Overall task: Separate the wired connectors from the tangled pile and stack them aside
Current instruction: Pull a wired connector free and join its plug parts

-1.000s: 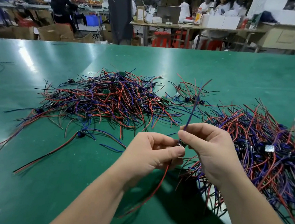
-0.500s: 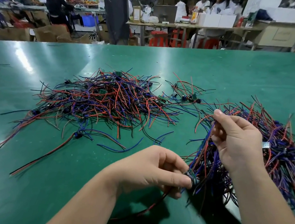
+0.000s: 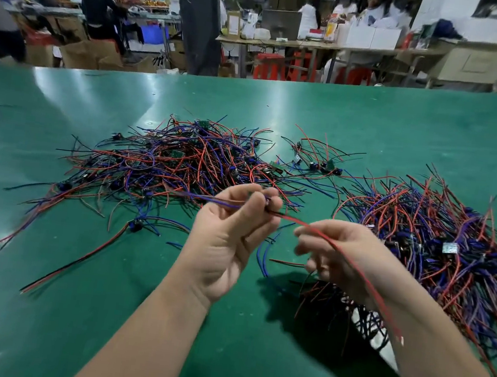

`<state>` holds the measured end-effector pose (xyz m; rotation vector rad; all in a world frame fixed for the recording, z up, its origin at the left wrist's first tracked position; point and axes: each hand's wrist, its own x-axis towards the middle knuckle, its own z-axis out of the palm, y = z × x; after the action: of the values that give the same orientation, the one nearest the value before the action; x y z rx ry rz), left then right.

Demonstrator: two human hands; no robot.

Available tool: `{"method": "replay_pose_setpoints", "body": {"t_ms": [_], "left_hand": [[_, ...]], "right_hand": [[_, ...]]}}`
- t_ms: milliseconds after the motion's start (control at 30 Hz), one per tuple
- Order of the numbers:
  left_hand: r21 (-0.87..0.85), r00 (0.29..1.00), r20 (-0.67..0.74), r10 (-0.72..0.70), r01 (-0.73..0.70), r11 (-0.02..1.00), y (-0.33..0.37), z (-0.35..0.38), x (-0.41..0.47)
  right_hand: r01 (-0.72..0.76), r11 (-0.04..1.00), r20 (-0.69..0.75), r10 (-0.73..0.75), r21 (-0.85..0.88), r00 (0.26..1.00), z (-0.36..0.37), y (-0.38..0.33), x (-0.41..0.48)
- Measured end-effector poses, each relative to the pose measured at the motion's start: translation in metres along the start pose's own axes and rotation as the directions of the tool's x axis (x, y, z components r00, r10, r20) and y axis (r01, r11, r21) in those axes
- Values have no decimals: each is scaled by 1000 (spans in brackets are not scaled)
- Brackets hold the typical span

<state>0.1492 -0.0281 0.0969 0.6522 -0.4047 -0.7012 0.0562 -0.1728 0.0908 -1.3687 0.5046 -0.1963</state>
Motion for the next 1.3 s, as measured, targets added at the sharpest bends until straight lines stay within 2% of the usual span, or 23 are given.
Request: {"method": "replay_pose_setpoints", "body": {"t_ms": [67, 133, 167, 233, 300, 333, 433, 500, 567, 667, 767, 867, 967, 1100, 1167, 1200, 1233, 1300], "left_hand": [[51, 990, -108, 90, -85, 995, -2, -2, 2], [244, 964, -166, 206, -162, 956, -7, -4, 2], [377, 948, -167, 272, -193, 906, -11, -5, 1], [599, 930, -81, 359, -243, 763, -18, -4, -3], [705, 927, 13, 374, -274, 654, -25, -2, -6], [721, 934, 53, 354, -281, 633, -27, -3, -6], [709, 962, 158, 223, -268, 653, -25, -3, -5], [649, 985, 78, 152, -166, 743, -23, -1, -4], [548, 999, -13, 32, -20, 837, -22, 4, -5], [600, 993, -15, -115, 101, 794, -25, 3, -8], [595, 968, -71, -239, 234, 769, -22, 1, -8], [601, 901, -47, -431, 370, 708, -21, 0, -10], [650, 846, -5, -533, 408, 641, -24, 1, -14], [647, 867, -29, -497, 395, 652, -20, -1, -12], [616, 916, -68, -396, 351, 705, -13, -2, -7], [590, 940, -105, -326, 323, 740, -11, -3, -4], [561, 955, -150, -255, 294, 773, -9, -4, -1], [526, 965, -214, -154, 246, 814, -8, -6, 3]], "right_hand": [[28, 999, 114, -24, -36, 993, 12, 4, -4], [112, 990, 115, -122, 89, 986, 25, 7, -6], [153, 972, 79, -169, 178, 982, 31, 7, -6], [206, 917, -25, -211, 342, 977, 38, 5, -5], [209, 859, -87, -191, 467, 978, 37, 3, -4], [210, 843, -105, -181, 496, 978, 35, 0, -5], [243, 873, -194, -175, 423, 965, 20, -6, -5], [266, 909, -224, -200, 321, 954, 10, -8, -4], [254, 933, -171, -215, 255, 962, 6, -6, -4], [239, 962, -87, -229, 131, 970, 10, 0, -4], [278, 960, -231, -263, 33, 937, 5, -1, -1], [335, 930, -474, -229, 150, 850, -16, -12, 0], [408, 854, -582, -161, 323, 797, -30, -15, -1], [485, 804, -628, -188, 343, 755, -28, -13, 2], [546, 786, -665, -245, 289, 705, -30, -16, 3], [547, 800, -651, -282, 247, 705, -31, -16, 2], [532, 825, -592, -335, 192, 733, -30, -16, 0], [482, 876, -293, -459, 10, 839, -20, -10, -3]]}}
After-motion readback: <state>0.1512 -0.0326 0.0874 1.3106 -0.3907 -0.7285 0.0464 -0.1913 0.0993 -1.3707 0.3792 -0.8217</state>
